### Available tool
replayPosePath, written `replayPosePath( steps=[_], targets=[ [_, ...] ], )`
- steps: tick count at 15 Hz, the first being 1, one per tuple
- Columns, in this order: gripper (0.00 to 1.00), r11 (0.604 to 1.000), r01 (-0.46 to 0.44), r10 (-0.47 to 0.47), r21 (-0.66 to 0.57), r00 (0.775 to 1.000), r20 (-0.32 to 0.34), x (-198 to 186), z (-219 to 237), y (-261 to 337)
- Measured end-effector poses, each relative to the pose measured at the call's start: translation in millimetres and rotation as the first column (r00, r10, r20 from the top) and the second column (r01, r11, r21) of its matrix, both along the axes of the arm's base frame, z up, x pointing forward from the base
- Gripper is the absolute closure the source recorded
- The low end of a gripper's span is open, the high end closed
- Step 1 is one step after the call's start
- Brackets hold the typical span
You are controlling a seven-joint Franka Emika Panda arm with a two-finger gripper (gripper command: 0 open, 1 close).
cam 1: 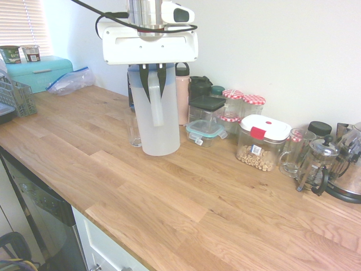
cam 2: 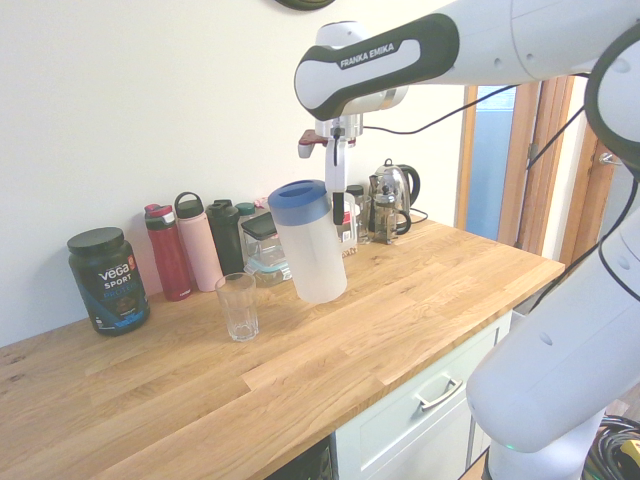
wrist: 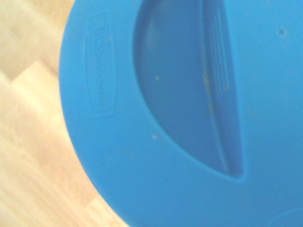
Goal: Pour me some water
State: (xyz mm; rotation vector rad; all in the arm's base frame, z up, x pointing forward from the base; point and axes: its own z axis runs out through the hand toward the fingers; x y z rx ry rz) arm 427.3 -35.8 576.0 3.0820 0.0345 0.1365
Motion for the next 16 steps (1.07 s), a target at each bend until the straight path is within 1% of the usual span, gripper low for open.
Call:
replayPosePath(
  steps=[4,7,12,16],
  targets=[
    [1.00,0.996,-0.043,0.037,-0.082,0.997,-0.068,32.1,9.3,10.1],
    [1.00,0.987,-0.093,0.078,-0.128,0.991,-0.113,50.7,10.7,33.5],
    [1.00,0.958,-0.158,0.109,-0.240,0.973,-0.204,54.6,-8.8,73.2],
    [1.00,0.920,-0.205,0.119,-0.334,0.958,-0.260,52.5,-9.8,99.5]
  ],
)
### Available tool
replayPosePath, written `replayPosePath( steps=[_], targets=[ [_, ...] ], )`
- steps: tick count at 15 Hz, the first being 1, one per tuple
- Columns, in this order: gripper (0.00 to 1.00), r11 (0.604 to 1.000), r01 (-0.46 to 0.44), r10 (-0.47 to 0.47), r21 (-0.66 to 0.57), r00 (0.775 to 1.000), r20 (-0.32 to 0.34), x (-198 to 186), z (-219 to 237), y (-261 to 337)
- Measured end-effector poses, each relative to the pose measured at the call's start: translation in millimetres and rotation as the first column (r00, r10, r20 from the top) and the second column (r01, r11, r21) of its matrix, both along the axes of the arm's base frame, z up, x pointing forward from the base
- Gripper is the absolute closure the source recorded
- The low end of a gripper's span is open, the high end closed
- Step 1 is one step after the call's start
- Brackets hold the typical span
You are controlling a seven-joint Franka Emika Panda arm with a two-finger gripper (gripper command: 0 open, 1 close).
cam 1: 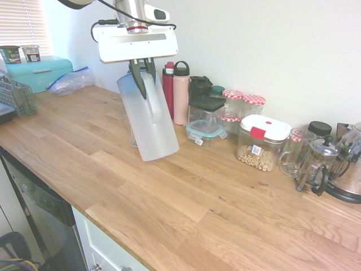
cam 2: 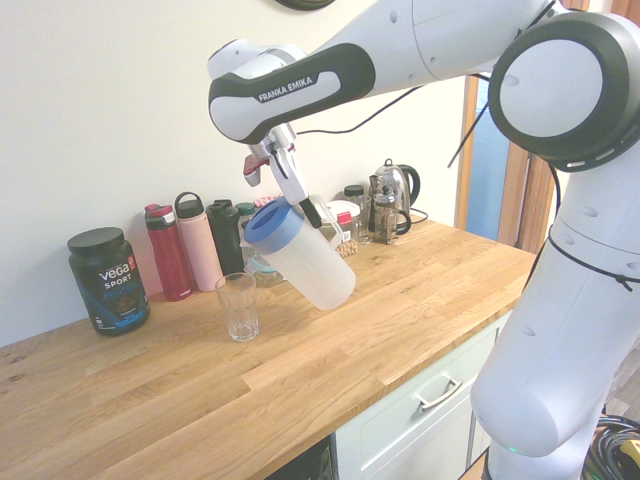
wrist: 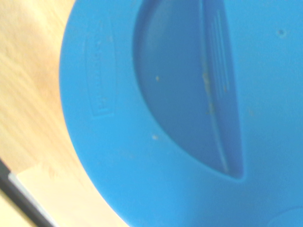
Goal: Pour me some water
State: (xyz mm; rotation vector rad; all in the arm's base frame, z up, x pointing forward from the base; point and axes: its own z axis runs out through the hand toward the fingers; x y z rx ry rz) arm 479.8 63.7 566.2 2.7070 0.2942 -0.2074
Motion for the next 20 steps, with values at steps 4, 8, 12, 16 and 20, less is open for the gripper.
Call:
replayPosePath(
  steps=[4,8,12,16,20],
  targets=[
    [1.00,0.992,-0.048,0.040,-0.118,0.997,-0.067,8.9,-13.8,24.1],
    [1.00,0.979,-0.077,0.058,-0.189,0.993,-0.103,22.4,-27.8,41.0],
    [1.00,0.965,-0.095,0.068,-0.244,0.991,-0.118,31.3,-24.7,53.3],
    [1.00,0.942,-0.127,0.084,-0.310,0.985,-0.148,38.0,-38.7,61.6],
    [1.00,0.921,-0.146,0.086,-0.362,0.980,-0.177,42.6,-54.2,66.5]
  ],
)
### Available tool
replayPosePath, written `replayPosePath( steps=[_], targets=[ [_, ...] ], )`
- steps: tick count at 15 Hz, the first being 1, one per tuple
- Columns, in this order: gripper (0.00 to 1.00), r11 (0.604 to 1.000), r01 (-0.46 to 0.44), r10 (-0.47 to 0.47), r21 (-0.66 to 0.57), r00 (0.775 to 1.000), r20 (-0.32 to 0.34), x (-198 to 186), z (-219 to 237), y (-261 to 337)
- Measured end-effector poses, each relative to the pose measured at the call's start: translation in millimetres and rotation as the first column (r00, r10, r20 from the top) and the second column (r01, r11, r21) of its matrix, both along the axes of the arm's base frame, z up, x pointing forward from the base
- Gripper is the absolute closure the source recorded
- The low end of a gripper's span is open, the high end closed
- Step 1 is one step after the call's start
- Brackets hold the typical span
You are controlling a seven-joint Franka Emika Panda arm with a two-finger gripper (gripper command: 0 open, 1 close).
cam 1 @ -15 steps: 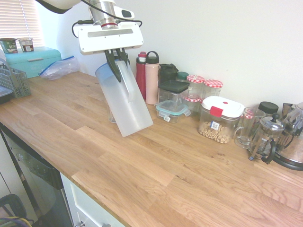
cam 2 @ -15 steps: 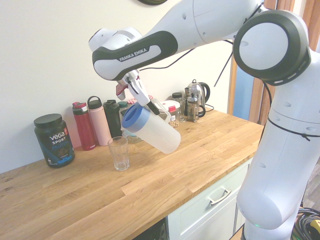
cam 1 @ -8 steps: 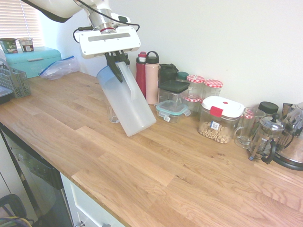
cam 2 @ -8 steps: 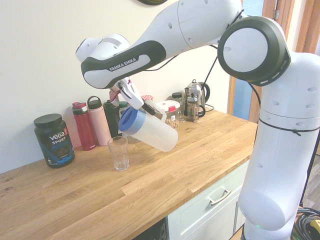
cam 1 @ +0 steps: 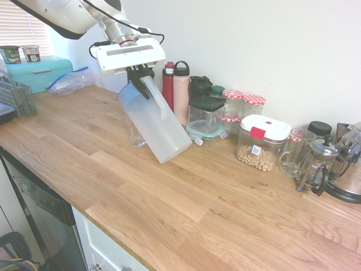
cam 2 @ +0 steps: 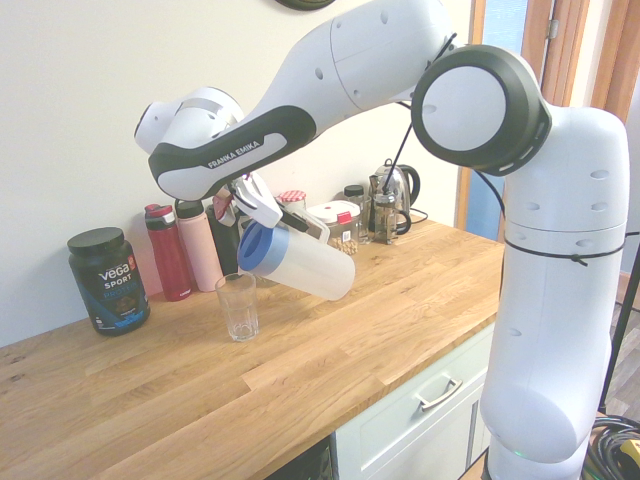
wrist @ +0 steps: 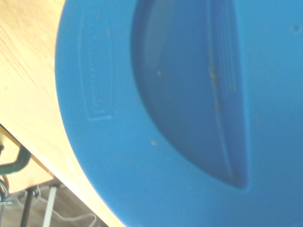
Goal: Pour me some water
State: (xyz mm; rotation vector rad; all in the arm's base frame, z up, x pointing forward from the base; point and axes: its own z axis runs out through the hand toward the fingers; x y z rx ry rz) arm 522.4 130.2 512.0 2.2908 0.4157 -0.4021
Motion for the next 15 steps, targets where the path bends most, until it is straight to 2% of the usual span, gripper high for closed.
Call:
replayPosePath(
  steps=[5,11,15],
  targets=[
    [1.00,0.999,-0.017,0.018,-0.045,1.000,0.018,3.6,-5.2,5.8],
    [1.00,0.999,-0.016,0.017,-0.040,0.999,0.036,5.8,-1.7,6.3],
    [1.00,0.996,0.029,-0.037,0.083,0.994,0.099,3.2,33.0,-8.9]
  ],
)
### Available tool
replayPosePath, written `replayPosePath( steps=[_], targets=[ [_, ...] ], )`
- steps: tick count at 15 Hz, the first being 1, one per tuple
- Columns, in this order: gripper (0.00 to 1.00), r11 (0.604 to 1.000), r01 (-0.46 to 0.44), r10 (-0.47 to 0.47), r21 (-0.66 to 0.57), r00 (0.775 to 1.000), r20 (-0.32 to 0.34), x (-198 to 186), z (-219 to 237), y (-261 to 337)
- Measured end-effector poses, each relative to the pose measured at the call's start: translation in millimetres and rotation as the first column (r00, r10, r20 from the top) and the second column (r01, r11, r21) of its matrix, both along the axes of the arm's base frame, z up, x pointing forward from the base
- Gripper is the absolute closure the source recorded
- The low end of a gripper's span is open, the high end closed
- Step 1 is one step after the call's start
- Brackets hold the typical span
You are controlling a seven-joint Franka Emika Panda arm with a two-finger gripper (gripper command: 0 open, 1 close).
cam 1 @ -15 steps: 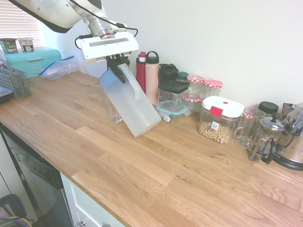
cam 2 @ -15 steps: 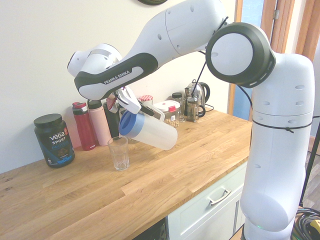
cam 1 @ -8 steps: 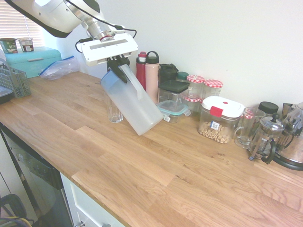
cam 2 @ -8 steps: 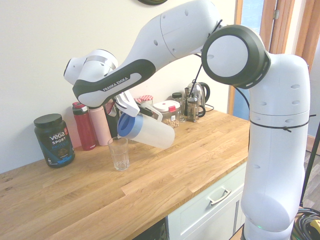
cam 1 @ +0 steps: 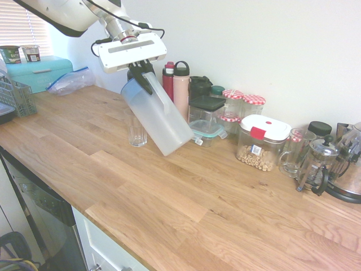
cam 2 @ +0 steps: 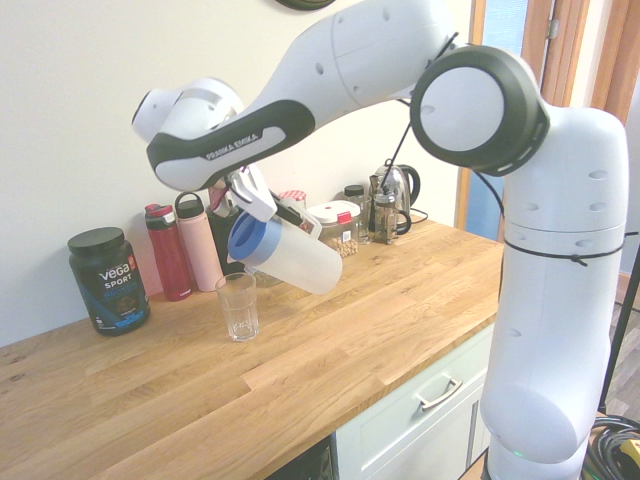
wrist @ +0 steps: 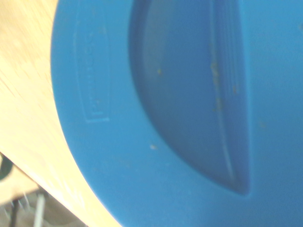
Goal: Pour me some water
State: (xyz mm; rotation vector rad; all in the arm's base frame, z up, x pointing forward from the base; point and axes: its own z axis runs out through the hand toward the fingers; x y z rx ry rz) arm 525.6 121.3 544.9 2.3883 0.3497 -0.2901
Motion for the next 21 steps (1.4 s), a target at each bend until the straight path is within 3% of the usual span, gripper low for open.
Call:
replayPosePath(
  steps=[5,8,11,14,17,21],
  targets=[
    [1.00,0.955,0.079,-0.120,0.287,0.984,0.128,-39.7,74.3,-47.1],
    [1.00,0.890,0.124,-0.218,0.439,0.961,0.172,-63.2,88.0,-79.8],
    [1.00,0.805,0.202,-0.356,0.557,0.916,0.184,-77.2,61.6,-126.3],
    [1.00,0.722,0.288,-0.500,0.630,0.846,0.187,-87.1,22.7,-154.4],
    [1.00,0.645,0.351,-0.621,0.679,0.758,0.199,-99.2,11.3,-169.7],
    [1.00,0.534,0.420,-0.769,0.734,0.602,0.215,-116.8,9.1,-198.2]
  ],
)
